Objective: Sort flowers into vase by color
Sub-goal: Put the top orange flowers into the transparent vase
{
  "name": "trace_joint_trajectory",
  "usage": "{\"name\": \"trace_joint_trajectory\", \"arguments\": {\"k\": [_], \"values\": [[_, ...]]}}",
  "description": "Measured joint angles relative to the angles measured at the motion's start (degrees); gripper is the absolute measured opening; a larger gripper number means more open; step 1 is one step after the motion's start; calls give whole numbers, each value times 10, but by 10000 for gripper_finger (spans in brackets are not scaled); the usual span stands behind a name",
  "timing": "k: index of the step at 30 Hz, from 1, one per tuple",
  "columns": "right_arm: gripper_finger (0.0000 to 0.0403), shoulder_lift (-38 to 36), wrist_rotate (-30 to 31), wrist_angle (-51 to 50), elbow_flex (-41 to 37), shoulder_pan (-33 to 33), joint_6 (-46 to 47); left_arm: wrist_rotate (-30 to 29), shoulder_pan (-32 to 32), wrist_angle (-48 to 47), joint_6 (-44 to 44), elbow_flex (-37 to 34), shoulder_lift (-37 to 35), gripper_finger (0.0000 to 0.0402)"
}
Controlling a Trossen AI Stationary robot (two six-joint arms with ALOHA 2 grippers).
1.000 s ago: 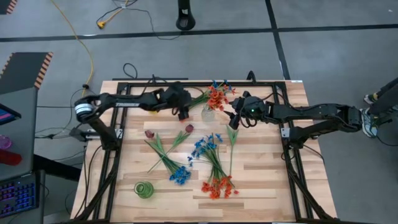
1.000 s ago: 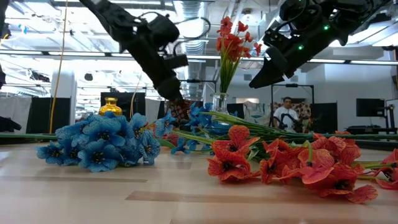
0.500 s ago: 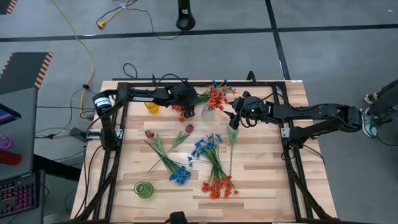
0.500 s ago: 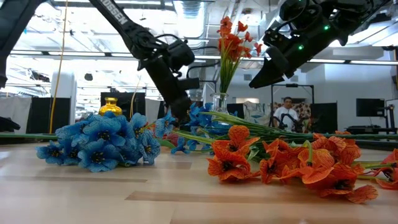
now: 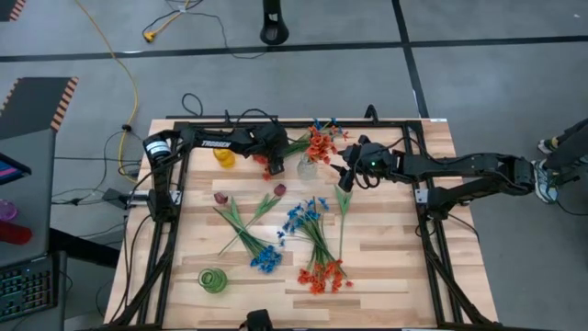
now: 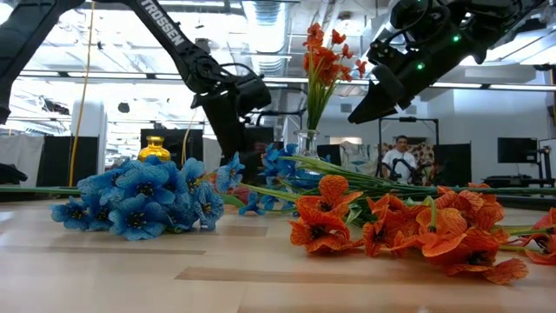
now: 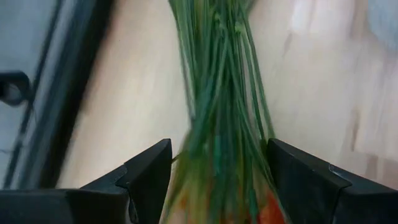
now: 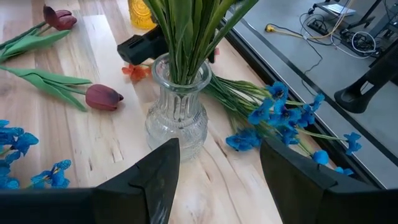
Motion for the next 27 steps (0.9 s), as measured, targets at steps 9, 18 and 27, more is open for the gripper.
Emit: {"name": "trace_joint_trajectory", "arguments": {"k": [9,18,27], "values": [[250,0,0,0,0,1,0,2,-2,-2,0,0,3,201],[250,0,0,1,0,1,0,-3,-2,-9,0,0,2,110],[250,0,0,1,0,1,0,-4,-5,-15,-3,0,2,72]]}}
